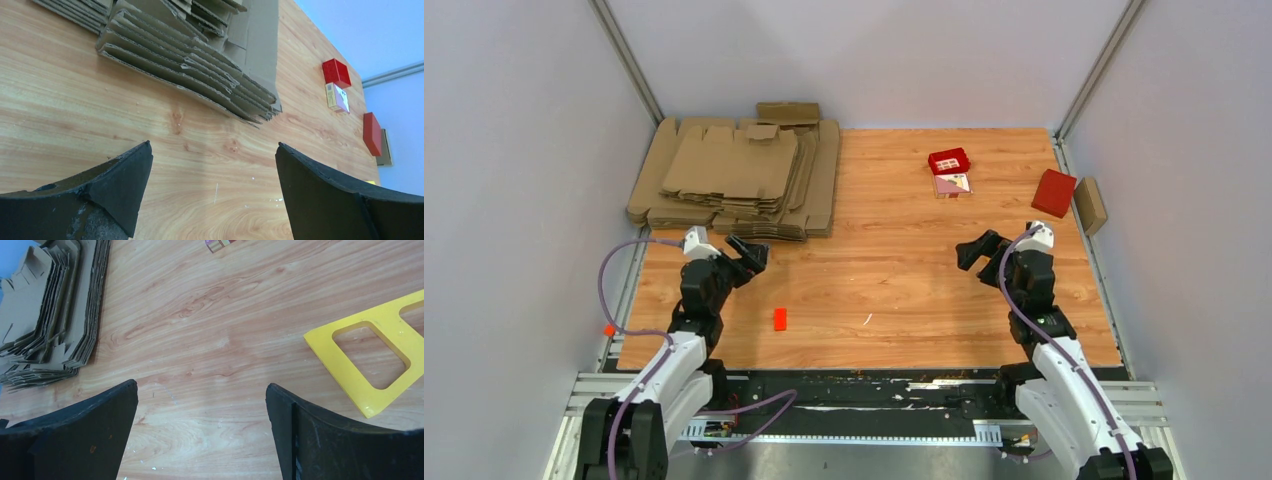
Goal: Fold the paper box
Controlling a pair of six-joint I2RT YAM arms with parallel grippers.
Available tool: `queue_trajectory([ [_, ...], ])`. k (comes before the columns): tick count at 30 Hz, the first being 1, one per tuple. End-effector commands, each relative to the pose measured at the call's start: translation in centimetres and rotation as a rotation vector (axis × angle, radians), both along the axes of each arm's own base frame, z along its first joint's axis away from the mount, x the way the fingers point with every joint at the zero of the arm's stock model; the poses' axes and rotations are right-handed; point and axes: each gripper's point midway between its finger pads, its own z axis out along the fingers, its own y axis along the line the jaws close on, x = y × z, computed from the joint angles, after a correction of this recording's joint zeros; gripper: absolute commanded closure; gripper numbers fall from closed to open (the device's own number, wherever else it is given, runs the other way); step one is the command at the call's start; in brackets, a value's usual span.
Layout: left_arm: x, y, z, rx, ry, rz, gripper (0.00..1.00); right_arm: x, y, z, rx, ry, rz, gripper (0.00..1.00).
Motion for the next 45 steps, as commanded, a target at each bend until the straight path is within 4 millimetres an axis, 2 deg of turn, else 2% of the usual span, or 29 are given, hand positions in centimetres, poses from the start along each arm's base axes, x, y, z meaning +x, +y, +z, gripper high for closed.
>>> queue_trajectory([
  [1,0.7,0.7,2.1,0.005,-0.069,0.041,0.00,0.7,-0.5,2.0,0.031,-0.026,-0.052,0.00],
  [6,0.9,1.2,1.9,0.036,-0.040,0.061,0.00,0.6,-0.9,2.4,0.036,-0.025,-0.082,0.00],
  [9,1.6,2.0,2.9,0.066,0.009,0.098,0.00,0.5,-0.9,2.7,0.042,-0.034,-0.081,0.00],
  [15,3.0,6.6,5.7,0.266,0.169,0.292,0.00,0.3,-0.8,2.8,0.041,-0.045,-0.076,0.00],
  [18,4.9,7.5,7.9,0.377,0.188,0.291,0.01,0.4,-0.8,2.8,0.041,-0.047,-0.075,0.00],
  [20,6.8,6.9,9.0,0.447,0.165,0.210,0.04,0.4,-0.8,2.7,0.039,-0.046,-0.071,0.00],
  [25,11.0,6.2,8.9,0.581,0.242,0.106,0.08,0.5,-0.5,2.7,0.037,-0.051,-0.054,0.00],
  [29,13.0,5.4,8.0,0.780,0.337,0.100,0.07,0.5,-0.2,2.6,0.043,-0.056,-0.038,0.00],
  [34,15.7,2.8,8.2,0.940,0.378,0.049,0.06,0.6,0.6,2.5,0.054,-0.054,0.004,0.00],
  [38,17.3,1.5,7.3,1.080,0.441,0.018,0.05,0.8,0.8,2.3,0.055,-0.039,0.014,0.00],
  [39,17.6,1.3,6.2,1.109,0.477,0.010,0.05,0.8,0.8,2.1,0.055,-0.035,0.016,0.00],
  [45,19.0,1.6,4.5,1.176,0.566,0.013,0.08,0.9,1.0,2.0,0.059,-0.031,0.028,0.00],
])
